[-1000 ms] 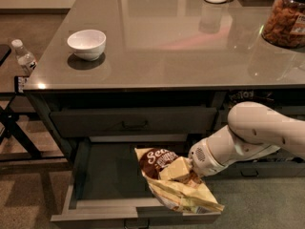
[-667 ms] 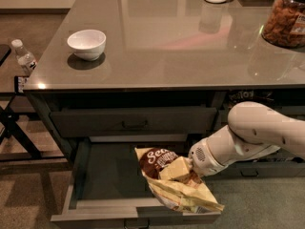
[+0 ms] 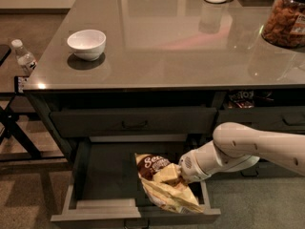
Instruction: Place brown chip bag into middle drawer
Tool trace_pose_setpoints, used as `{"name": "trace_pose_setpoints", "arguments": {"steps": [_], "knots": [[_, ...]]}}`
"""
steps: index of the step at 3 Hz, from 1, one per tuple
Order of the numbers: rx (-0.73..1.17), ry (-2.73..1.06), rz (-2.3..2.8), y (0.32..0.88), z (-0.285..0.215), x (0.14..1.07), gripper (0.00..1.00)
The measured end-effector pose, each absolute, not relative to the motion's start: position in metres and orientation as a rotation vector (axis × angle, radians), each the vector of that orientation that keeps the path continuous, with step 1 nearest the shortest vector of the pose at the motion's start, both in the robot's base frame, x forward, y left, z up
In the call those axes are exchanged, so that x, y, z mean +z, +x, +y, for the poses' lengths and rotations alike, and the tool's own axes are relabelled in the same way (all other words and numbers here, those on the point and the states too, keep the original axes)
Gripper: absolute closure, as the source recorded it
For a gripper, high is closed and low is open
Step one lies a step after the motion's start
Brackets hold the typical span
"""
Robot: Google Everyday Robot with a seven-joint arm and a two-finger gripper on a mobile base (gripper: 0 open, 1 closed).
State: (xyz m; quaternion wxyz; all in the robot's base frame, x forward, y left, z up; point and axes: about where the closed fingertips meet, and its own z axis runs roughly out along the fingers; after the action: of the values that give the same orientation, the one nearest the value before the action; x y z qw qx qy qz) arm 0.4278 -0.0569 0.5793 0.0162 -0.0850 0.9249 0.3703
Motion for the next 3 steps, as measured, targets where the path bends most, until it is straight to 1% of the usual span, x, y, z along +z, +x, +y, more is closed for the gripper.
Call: {"name": "trace_pose_setpoints", "arguments": {"steps": [1, 2, 3], "knots": [[1.151, -0.264, 2.876, 0.428, -0.057, 0.579, 1.00], [1.154, -0.222, 2.842, 0.442, -0.052, 0.560, 1.00], [1.180, -0.234, 2.751, 0.491, -0.028, 0.535, 1.00]]}}
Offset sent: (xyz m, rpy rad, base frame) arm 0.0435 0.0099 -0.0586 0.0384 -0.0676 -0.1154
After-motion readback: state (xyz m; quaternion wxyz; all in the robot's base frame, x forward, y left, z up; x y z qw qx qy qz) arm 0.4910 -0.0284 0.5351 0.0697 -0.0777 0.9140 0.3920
